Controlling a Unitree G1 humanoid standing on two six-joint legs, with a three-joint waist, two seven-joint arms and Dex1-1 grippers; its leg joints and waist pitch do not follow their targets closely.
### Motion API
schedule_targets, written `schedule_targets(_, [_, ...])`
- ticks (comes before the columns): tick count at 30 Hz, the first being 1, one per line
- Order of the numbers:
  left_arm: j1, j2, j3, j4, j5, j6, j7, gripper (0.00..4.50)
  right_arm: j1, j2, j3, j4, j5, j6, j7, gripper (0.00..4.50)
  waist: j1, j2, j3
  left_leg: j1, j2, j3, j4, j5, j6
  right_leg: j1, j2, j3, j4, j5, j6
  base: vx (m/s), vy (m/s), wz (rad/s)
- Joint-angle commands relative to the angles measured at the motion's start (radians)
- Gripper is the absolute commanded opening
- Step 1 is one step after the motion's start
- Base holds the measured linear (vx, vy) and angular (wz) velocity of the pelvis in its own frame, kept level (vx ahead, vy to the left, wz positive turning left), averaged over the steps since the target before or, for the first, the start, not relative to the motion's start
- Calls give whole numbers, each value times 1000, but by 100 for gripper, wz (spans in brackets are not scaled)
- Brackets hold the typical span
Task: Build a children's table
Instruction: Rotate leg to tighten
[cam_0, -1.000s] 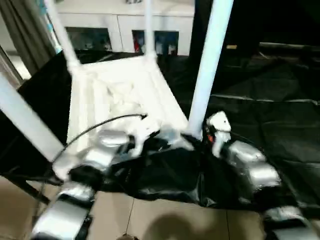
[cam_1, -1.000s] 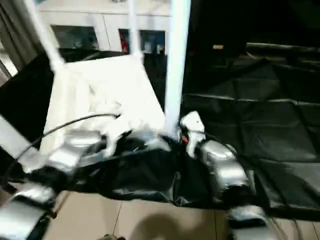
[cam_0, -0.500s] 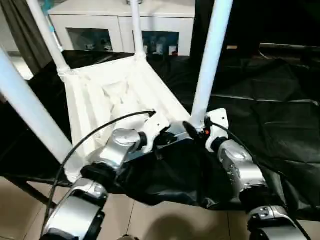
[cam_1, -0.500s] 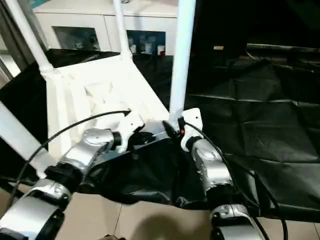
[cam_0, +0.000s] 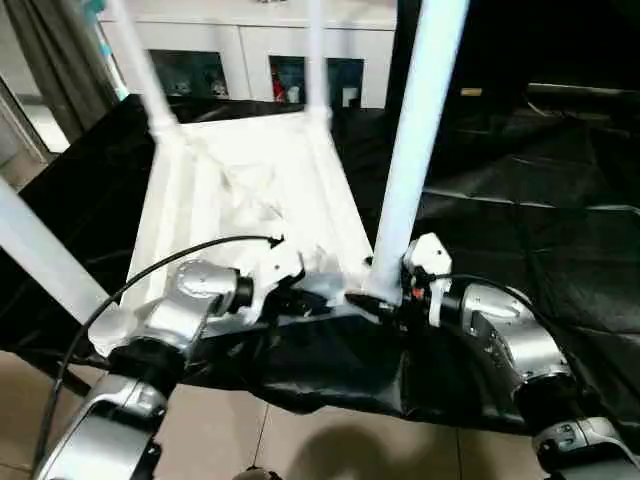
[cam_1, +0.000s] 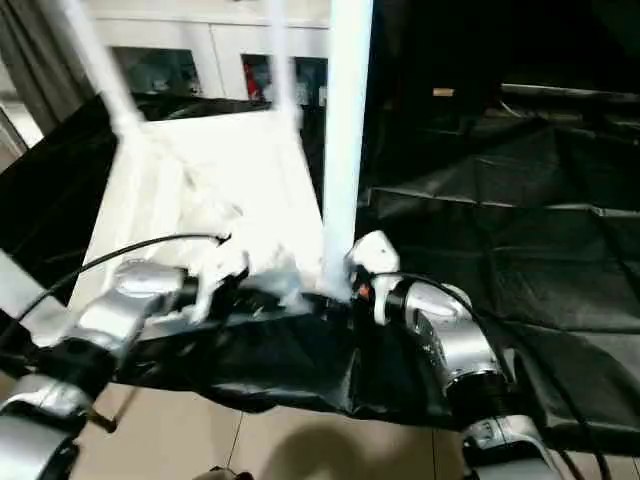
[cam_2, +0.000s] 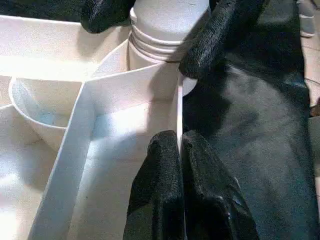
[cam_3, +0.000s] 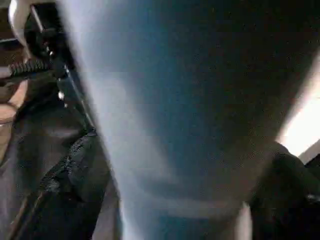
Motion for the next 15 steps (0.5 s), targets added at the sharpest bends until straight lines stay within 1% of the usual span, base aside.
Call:
schedule_targets(1, [-2, -4, 6, -32, -48, 3, -36, 0, 1, -12, 10, -16, 13, 6, 24, 358, 0, -17, -68, 25, 40, -14, -63, -250, 62, 41, -49, 29, -62, -212, -254, 0, 0, 0])
schedule_targets(4, [-2, 0, 10, -40, -53, 10, -43, 0, 1, -17, 9, -18, 15, 11, 41, 333, -1, -19, -69, 23, 39, -15, -63, -244, 59, 42, -50, 29, -61, -211, -248, 0, 0, 0])
schedule_targets(6, [1, 1, 14, -51, -60, 20, -48, 0, 5, -21, 11, -26, 27, 24, 62, 306, 0, -15, -72, 24, 39, -15, -60, -223, 66, 44, -48, 28, -57, -175, -257, 0, 0, 0])
schedule_targets(8, [2, -1, 18, -55, -62, 22, -44, 0, 14, -19, 14, -35, 31, 32, 70, 300, 1, -15, -73, 23, 39, -15, -58, -208, 74, 44, -48, 27, -55, -152, -263, 0, 0, 0])
schedule_targets(10, [3, -3, 20, -55, -61, 22, -40, 0, 21, -16, 15, -41, 29, 33, 67, 279, 1, -14, -74, 22, 39, -15, -58, -201, 77, 44, -47, 26, -54, -140, -265, 0, 0, 0])
schedule_targets(12, [0, -20, 31, -42, -54, 14, 10, 0, 35, 7, 7, -39, 23, 37, 13, 275, 2, -16, -74, 22, 39, -14, -57, -200, 80, 44, -48, 27, -55, -142, -263, 0, 0, 0])
schedule_targets(13, [0, -20, 31, -42, -54, 14, 10, 0, 35, 7, 7, -39, 23, 37, 13, 272, 3, -16, -74, 22, 38, -15, -57, -203, 76, 44, -49, 27, -55, -153, -261, 0, 0, 0])
schedule_targets(14, [-6, -30, 35, -28, -42, 5, 53, 0, 36, 25, -2, -25, 9, 20, -37, 270, 1, -16, -73, 22, 38, -15, -59, -213, 69, 42, -49, 27, -58, -174, -256, 0, 0, 0])
schedule_targets(15, [-22, -52, 44, 1, -21, -1, 135, 0, 29, 64, -26, 14, -19, 16, -162, 269, 0, -14, -73, 23, 39, -16, -60, -220, 62, 40, -51, 28, -58, -188, -254, 0, 0, 0])
